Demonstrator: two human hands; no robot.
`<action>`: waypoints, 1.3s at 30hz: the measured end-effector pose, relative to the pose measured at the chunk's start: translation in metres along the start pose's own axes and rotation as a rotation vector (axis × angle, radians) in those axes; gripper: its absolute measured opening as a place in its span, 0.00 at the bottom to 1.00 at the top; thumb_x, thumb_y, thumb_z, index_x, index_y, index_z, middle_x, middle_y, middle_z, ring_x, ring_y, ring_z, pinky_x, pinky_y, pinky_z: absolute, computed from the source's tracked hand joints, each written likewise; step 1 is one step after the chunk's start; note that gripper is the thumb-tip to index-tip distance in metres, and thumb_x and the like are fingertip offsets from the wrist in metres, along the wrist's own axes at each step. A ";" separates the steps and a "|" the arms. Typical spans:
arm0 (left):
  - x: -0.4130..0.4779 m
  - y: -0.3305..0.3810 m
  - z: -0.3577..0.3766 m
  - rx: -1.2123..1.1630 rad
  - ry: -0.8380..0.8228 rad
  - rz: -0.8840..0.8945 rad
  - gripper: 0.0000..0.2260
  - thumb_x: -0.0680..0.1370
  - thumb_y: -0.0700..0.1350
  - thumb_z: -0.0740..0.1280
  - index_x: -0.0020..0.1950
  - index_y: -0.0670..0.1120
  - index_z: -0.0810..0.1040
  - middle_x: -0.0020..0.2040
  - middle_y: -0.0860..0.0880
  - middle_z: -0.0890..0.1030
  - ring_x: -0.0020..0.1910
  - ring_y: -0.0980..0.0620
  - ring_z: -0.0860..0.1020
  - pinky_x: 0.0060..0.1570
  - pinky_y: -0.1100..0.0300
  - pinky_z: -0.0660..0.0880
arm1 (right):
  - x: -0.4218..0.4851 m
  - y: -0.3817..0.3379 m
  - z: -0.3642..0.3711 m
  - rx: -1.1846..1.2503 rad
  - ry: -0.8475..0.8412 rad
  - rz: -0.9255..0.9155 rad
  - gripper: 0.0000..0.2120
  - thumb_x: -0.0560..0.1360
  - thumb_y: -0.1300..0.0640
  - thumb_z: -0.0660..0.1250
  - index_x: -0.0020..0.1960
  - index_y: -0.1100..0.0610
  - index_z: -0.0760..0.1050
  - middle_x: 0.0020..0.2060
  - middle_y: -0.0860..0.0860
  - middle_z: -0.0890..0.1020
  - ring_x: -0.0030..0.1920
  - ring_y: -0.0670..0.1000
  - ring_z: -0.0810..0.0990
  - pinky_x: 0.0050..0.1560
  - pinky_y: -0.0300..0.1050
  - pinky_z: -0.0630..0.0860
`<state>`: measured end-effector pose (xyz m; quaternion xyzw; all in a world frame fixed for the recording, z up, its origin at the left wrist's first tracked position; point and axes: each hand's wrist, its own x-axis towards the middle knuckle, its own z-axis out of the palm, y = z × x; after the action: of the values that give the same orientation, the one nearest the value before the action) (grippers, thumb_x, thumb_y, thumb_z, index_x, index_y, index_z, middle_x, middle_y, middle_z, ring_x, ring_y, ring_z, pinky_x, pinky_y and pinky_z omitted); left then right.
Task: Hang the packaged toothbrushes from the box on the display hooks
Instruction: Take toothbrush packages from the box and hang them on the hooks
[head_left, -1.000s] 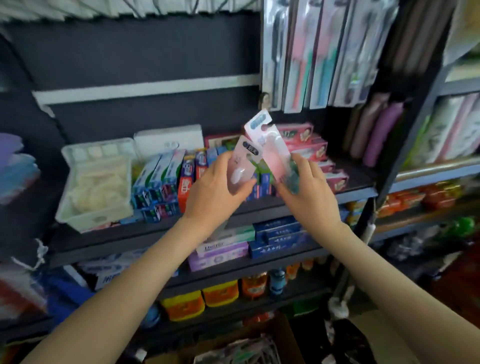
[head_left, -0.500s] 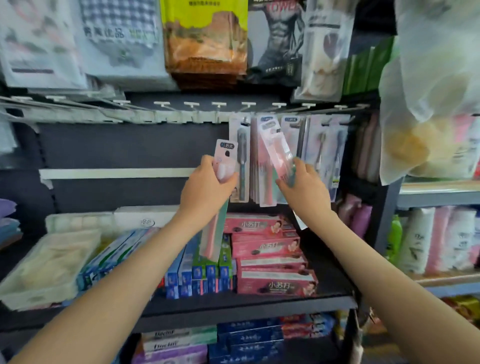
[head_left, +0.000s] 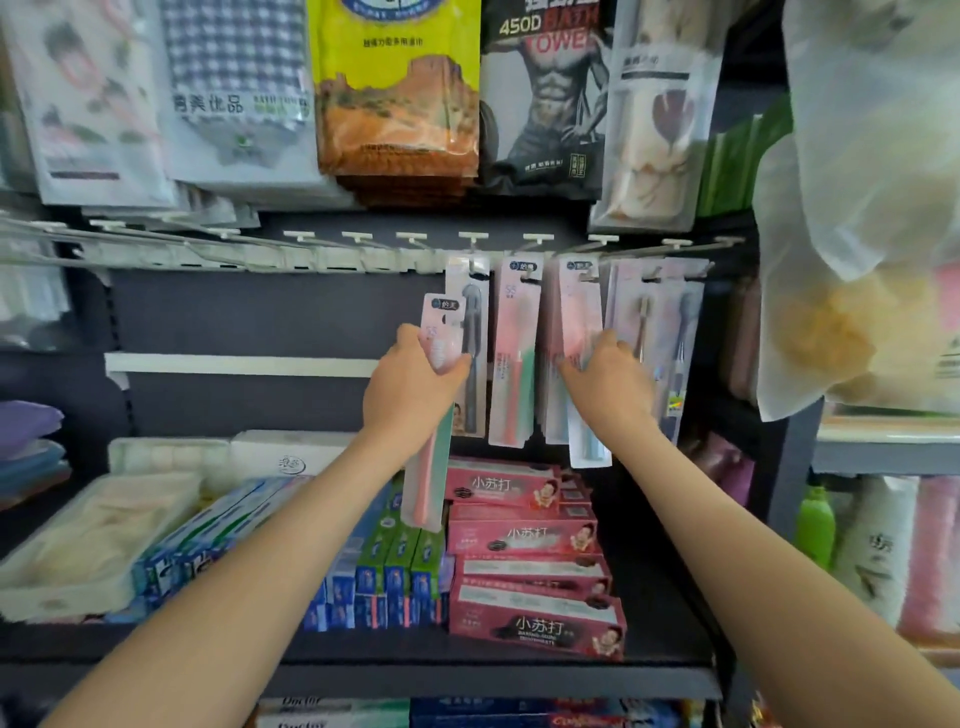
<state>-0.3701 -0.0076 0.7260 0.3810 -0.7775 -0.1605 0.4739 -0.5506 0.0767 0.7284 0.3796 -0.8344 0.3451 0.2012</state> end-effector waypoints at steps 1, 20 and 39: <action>-0.001 0.000 0.001 0.000 0.001 -0.004 0.22 0.77 0.58 0.66 0.62 0.45 0.67 0.51 0.48 0.77 0.45 0.47 0.77 0.40 0.53 0.75 | 0.002 -0.002 0.001 -0.012 -0.008 0.003 0.23 0.80 0.47 0.61 0.64 0.64 0.63 0.57 0.60 0.76 0.54 0.62 0.77 0.42 0.48 0.68; -0.022 0.021 0.002 -0.268 -0.072 -0.122 0.22 0.73 0.57 0.71 0.55 0.43 0.69 0.45 0.48 0.76 0.44 0.48 0.77 0.41 0.54 0.74 | -0.101 -0.022 0.016 0.530 -0.167 -0.418 0.28 0.79 0.50 0.63 0.75 0.51 0.55 0.55 0.51 0.76 0.43 0.48 0.80 0.46 0.52 0.79; -0.006 0.054 0.007 -0.446 -0.293 -0.014 0.27 0.79 0.61 0.60 0.73 0.46 0.65 0.66 0.50 0.73 0.64 0.50 0.72 0.61 0.55 0.69 | -0.056 -0.002 -0.011 0.142 -0.007 -0.172 0.33 0.79 0.50 0.62 0.77 0.58 0.50 0.65 0.60 0.70 0.58 0.62 0.75 0.45 0.50 0.71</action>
<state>-0.3985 0.0315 0.7522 0.2454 -0.7806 -0.3845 0.4274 -0.5132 0.1110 0.7031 0.4644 -0.7729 0.3836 0.1996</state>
